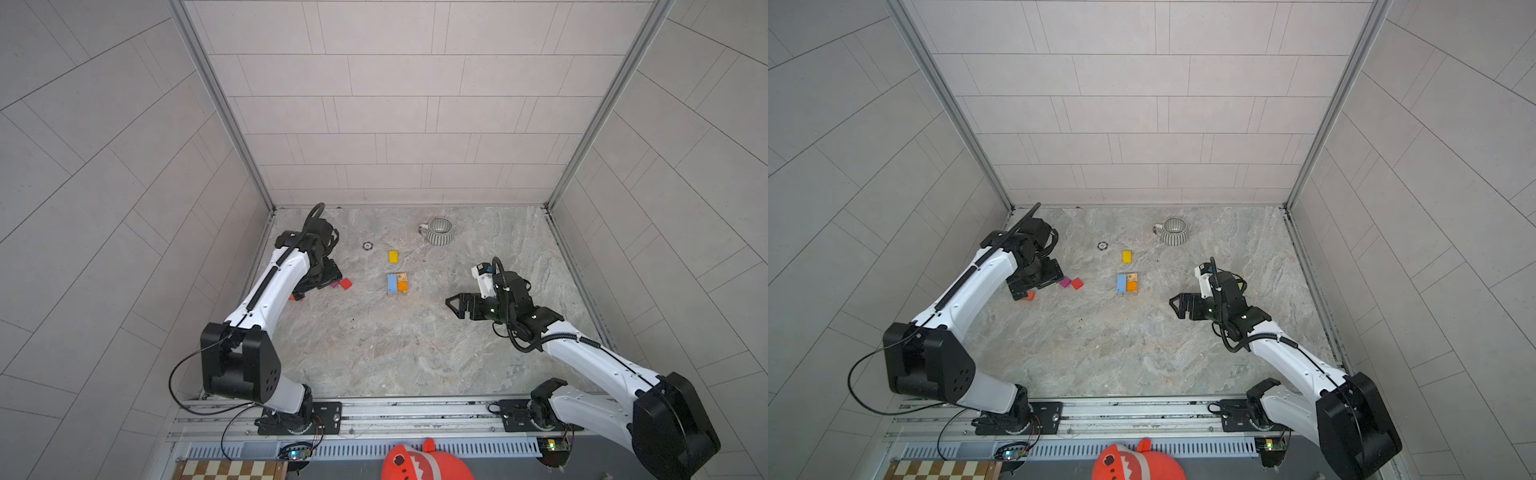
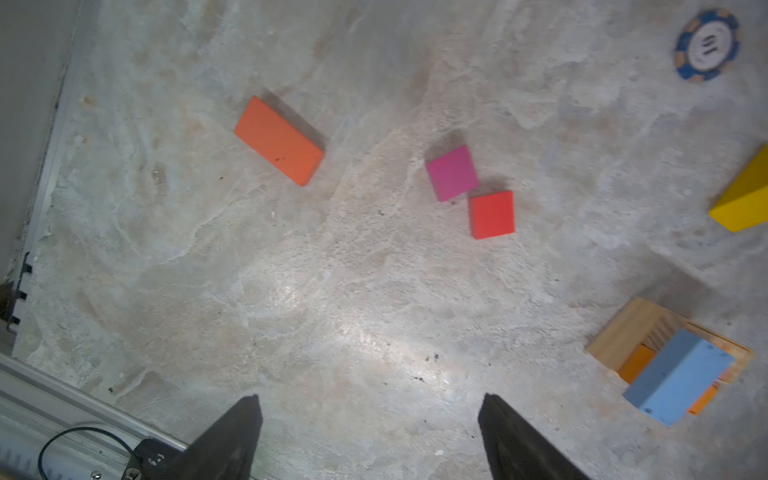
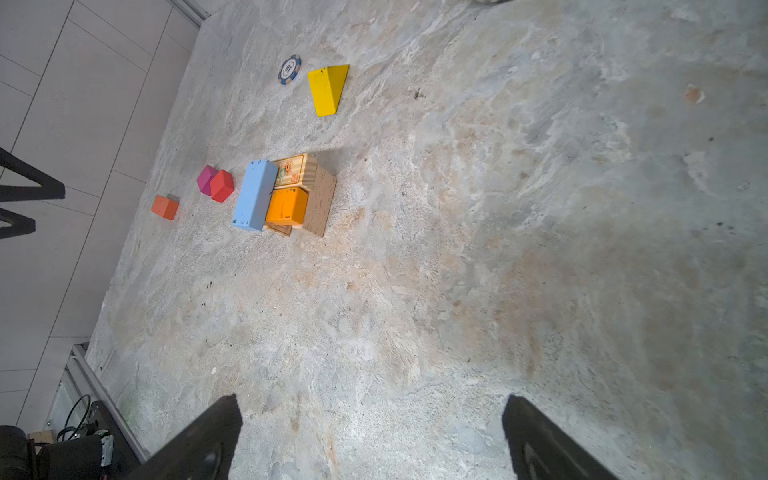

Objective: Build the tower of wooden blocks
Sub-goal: 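Raise left gripper and move it over the orange-red block, then lower left gripper and close it on the orange-red block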

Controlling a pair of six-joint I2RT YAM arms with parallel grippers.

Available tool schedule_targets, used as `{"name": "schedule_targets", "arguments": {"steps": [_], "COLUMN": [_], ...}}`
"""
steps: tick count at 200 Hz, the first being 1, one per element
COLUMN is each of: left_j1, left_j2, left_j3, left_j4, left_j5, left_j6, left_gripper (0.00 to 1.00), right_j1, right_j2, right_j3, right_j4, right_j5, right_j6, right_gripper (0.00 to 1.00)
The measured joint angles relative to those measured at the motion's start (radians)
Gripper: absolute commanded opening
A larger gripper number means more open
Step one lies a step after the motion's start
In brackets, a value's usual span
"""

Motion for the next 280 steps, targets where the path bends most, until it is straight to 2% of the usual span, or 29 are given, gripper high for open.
{"name": "schedule_targets", "arguments": {"steps": [31, 62, 109, 164, 209, 280], "left_j1": [0.117, 0.242, 0.347, 0.359, 0.359, 0.359], "left_j2": [0.026, 0.131, 0.276, 0.426, 0.478, 0.496], "left_j3": [-0.016, -0.016, -0.005, 0.069, 0.122, 0.131], "left_j4": [0.032, 0.062, 0.109, 0.162, 0.193, 0.212], "left_j5": [0.008, 0.037, 0.045, 0.047, 0.056, 0.065], "left_j6": [0.019, 0.041, 0.042, 0.018, -0.004, -0.045], "left_gripper": [0.85, 0.85, 0.9, 0.91, 0.9, 0.74], "right_j1": [0.0, 0.0, 0.0, 0.0, 0.0, 0.0], "right_j2": [-0.003, -0.003, -0.003, -0.003, 0.011, 0.016], "right_j3": [-0.01, -0.029, -0.033, -0.033, -0.033, -0.033], "right_j4": [0.007, 0.016, 0.035, 0.052, 0.06, 0.061], "right_j5": [-0.006, -0.024, -0.037, -0.04, -0.044, -0.047], "right_j6": [0.007, 0.025, 0.038, 0.04, 0.042, 0.048], "right_gripper": [1.0, 1.0, 1.0, 1.0, 1.0, 1.0]}}
